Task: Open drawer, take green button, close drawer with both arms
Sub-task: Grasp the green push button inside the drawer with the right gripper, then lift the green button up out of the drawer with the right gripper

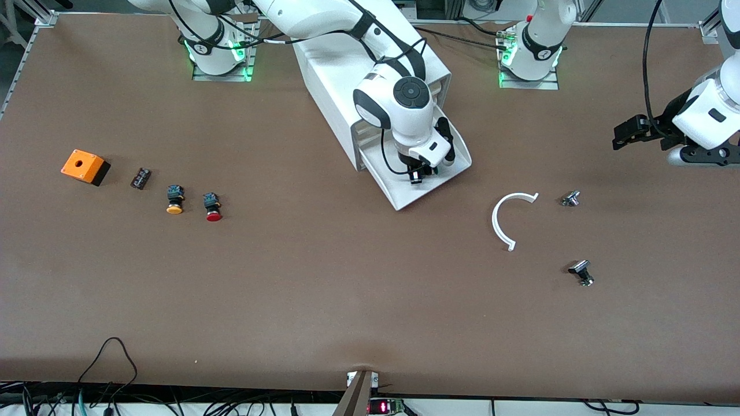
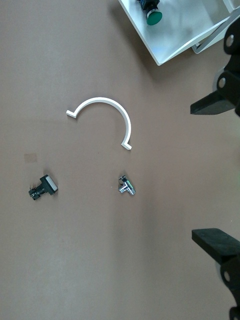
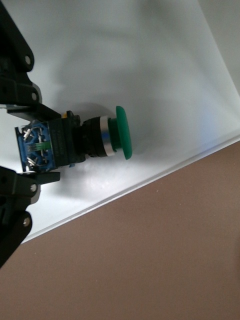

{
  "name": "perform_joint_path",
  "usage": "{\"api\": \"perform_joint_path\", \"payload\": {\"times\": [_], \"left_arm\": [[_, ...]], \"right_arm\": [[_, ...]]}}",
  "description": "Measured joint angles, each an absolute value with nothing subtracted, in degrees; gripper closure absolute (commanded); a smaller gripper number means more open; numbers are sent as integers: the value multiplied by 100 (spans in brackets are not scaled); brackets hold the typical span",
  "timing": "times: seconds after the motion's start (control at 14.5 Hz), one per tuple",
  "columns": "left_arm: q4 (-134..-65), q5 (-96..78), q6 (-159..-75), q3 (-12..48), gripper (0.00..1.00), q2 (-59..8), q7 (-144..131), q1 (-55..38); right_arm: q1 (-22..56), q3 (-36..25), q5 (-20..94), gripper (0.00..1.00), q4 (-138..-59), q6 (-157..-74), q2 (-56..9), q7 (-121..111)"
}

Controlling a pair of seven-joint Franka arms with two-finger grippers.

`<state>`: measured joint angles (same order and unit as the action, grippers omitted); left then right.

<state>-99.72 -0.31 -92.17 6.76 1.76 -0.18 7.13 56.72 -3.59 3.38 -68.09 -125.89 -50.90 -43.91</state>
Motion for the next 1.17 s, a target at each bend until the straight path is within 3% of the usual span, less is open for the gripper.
{"api": "perform_joint_path", "payload": {"times": [0.62,1.17], "left_arm": [[-9944,-31,-9226,666,0,127,-18,714],[-9900,-31,-9226,611,0,86,-18,714]], "right_arm": [[5754,-361,315,73,-6645,-12664,-5045,-3982],[5817,-1173,316,72,-6537,-12239,-3960,-2943]]}}
